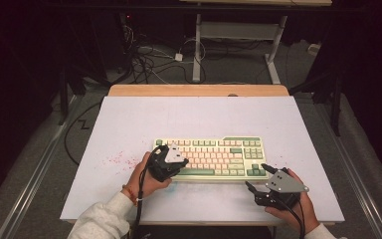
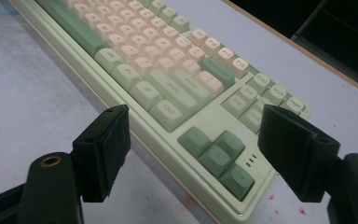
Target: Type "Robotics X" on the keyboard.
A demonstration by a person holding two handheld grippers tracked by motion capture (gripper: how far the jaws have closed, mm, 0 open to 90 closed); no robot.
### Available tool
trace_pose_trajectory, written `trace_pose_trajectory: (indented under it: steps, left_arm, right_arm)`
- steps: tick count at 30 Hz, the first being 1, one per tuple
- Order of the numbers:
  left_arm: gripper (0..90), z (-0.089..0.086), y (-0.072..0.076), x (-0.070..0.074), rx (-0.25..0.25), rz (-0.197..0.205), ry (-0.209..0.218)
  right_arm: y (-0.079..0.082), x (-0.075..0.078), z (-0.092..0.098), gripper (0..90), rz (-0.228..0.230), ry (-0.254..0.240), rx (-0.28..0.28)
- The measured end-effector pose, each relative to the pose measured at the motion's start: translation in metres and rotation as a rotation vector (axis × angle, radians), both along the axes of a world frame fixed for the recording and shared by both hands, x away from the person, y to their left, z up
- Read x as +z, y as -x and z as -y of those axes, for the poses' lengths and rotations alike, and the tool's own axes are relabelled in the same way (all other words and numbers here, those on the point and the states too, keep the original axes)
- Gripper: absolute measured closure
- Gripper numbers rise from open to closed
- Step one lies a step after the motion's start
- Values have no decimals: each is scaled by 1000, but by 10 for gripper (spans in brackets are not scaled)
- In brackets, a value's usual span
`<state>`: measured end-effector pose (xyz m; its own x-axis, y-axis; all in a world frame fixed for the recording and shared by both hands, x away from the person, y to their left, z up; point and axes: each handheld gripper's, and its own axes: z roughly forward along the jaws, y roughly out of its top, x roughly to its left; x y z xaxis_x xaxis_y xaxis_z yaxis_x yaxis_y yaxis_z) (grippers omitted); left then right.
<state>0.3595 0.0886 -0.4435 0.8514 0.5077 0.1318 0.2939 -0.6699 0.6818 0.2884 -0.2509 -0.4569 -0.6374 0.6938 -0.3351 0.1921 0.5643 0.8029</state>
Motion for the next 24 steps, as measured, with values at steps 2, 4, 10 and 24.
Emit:
trace_pose_trajectory:
  steps: [2,4,10,24]
  left_arm:
    - [870,6,-2,-1,-10,-10,-5]
    - [871,11,-4,-2,-16,-13,-6]
    - [870,22,-9,-6,-31,-28,-25]
    - [864,27,-13,-9,-33,-33,-39]
  right_arm:
    - [0,0,0,254,1,4,3]
    - [0,-1,0,255,-3,8,2]
    - [-1,-2,-1,256,-6,19,10]
    - [0,-3,-2,257,-6,31,17]
